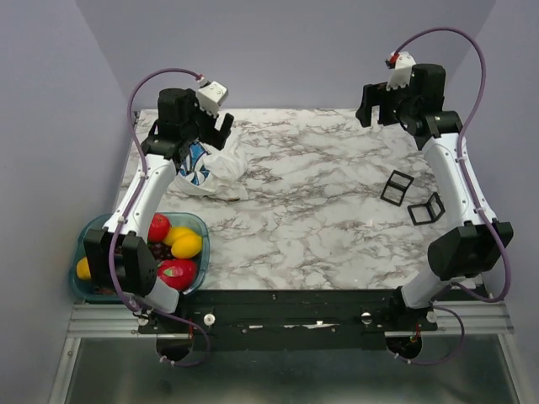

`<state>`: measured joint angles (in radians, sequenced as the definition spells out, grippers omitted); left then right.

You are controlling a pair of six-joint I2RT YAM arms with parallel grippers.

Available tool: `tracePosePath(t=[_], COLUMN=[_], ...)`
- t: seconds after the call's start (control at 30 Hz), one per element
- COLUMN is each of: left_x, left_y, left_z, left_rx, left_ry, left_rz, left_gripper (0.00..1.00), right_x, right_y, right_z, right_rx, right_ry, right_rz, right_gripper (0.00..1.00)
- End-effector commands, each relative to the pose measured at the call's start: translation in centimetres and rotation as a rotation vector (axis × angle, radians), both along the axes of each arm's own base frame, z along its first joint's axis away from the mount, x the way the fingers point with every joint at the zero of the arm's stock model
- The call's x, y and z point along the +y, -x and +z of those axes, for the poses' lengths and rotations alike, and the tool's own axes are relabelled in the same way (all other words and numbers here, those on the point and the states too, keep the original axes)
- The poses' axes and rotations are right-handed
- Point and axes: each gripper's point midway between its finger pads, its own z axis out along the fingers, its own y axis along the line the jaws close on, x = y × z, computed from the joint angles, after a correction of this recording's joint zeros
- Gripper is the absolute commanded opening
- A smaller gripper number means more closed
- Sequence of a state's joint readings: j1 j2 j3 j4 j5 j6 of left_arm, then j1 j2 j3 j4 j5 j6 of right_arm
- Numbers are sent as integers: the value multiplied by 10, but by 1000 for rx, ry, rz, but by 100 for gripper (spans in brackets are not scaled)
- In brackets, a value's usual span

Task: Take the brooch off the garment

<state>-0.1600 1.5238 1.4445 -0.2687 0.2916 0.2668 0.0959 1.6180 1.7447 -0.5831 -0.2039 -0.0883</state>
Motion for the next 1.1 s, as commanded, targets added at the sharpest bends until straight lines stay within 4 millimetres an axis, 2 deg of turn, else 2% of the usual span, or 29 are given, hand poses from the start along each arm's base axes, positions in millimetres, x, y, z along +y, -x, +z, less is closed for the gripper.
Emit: tracePosePath(t=[0.0, 0.13, 0.3, 0.4, 0.6, 0.73, 1.07], left_x=[-7, 4, 12, 15, 29, 25, 9], left_y=[28, 31, 36, 31, 23, 21, 19], left_z=[-48, -79, -93, -97, -120, -135, -164], left_rx=[158, 234, 305, 324, 411, 485, 661], left_ry=[-106, -184, -233, -247, -305, -275, -132], left_rz=[-150, -137, -132, -113, -43, -35, 36], left_gripper=[99, 98, 97, 96, 91, 86, 84], right_x=[-4, 9, 30, 46, 55, 64, 72], right_y=[-3, -1, 18, 32, 38, 42, 49], right_z=[-2, -2, -10, -11, -16, -16, -27], right_rx=[36, 29, 65, 53, 65, 72, 88], right_ry=[33, 29, 17, 4, -3, -27, -3], right_rz=[3, 101, 270, 399, 439, 479, 512], right_gripper=[100, 100, 100, 100, 100, 100, 100])
